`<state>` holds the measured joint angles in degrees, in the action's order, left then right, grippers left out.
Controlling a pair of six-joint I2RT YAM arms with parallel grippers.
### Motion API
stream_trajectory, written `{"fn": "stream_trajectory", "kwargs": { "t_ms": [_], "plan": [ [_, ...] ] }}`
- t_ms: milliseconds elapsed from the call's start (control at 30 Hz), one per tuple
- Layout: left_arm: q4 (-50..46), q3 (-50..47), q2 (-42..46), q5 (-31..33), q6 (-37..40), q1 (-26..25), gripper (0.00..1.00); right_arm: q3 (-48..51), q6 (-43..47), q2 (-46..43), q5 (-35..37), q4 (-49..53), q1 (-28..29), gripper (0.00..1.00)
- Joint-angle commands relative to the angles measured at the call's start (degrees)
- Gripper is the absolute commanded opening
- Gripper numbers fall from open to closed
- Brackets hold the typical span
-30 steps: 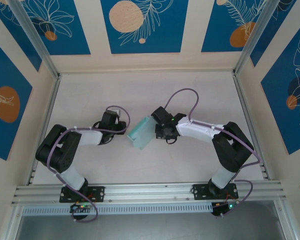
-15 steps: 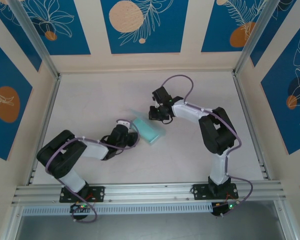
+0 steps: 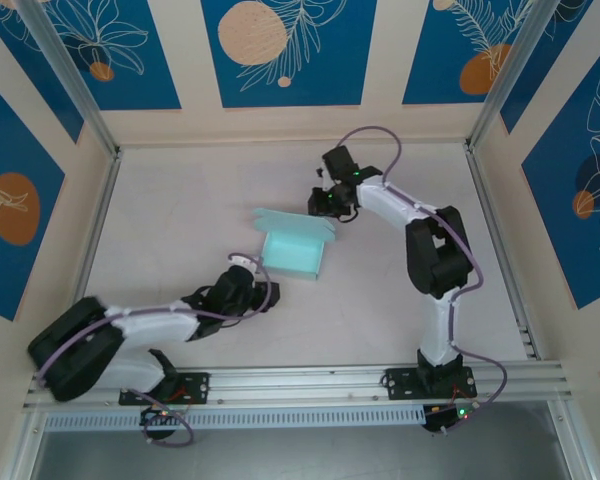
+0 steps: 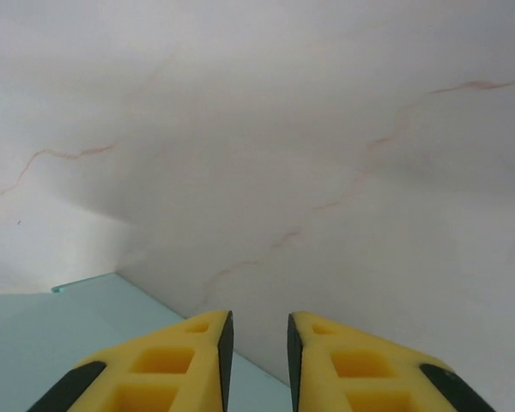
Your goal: Fold the paper box
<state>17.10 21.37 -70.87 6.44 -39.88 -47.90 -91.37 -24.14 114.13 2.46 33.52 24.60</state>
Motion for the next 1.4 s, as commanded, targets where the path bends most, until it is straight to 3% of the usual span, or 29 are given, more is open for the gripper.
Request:
{"fn": "stream_trajectory", "kwargs": {
  "t_ms": [0,133,267,333,433,500,567,633,800,933,1100,1367],
  "plan": [
    [-13.78,0.43,11.22,4.98,1.11,1.04,0.52,1.77,1.64,-8.56,4.59,5.46,-0.95,0.29],
    [-22.19,3.98,22.62,-0.28,8.3,10.36,0.7,6.54,1.87,-16.29,8.45,7.88,-0.89,0.32],
    [-26.47,10.57,23.08,-12.7,22.33,23.28,0.99,12.07,3.17,-25.42,11.25,8.93,-1.09,0.4],
    [-26.01,13.25,19.28,-19.05,28.55,27.47,0.98,14.86,4.35,-30.11,10.39,8.52,-1.18,0.45],
    [-18.13,16.08,9.83,-31.12,28.29,33.6,0.86,18.9,7.06,-35.66,6.03,7.3,-1.14,0.5],
    [-16.78,19.74,3.2,-36.92,32.37,34.67,0.87,21.07,9.02,-38.99,2.38,6.53,-0.74,0.52],
    [-16.21,22.12,-0.6,-41.97,38.4,34.71,0.95,22.61,11.43,-41.11,-1.25,5.66,0.02,0.57],
    [-14.15,22.33,-2.29,-42.65,43.13,35.05,1.0,23.26,13.52,-41.79,-3.38,5.58,1.06,0.62],
    [-19.24,27.37,-7.36,-48.17,52.95,36.11,1.0,23.54,17.05,-38.54,-0.61,5.32,5.21,0.76],
    [-11.86,26.16,-10.1,-48.17,53.24,36.09,0.99,22.54,17.48,-34.13,1.5,3.32,6.76,0.78],
    [-7.94,26.84,-14.7,-45.0,52.6,36.07,0.88,20.38,18.15,-29.1,3.33,2.12,6.97,0.78],
    [1.83,25.06,-18.65,-45.91,45.72,35.5,0.77,22.0,16.13,-26.5,4.22,-2.64,7.01,0.72]
  ]
}}
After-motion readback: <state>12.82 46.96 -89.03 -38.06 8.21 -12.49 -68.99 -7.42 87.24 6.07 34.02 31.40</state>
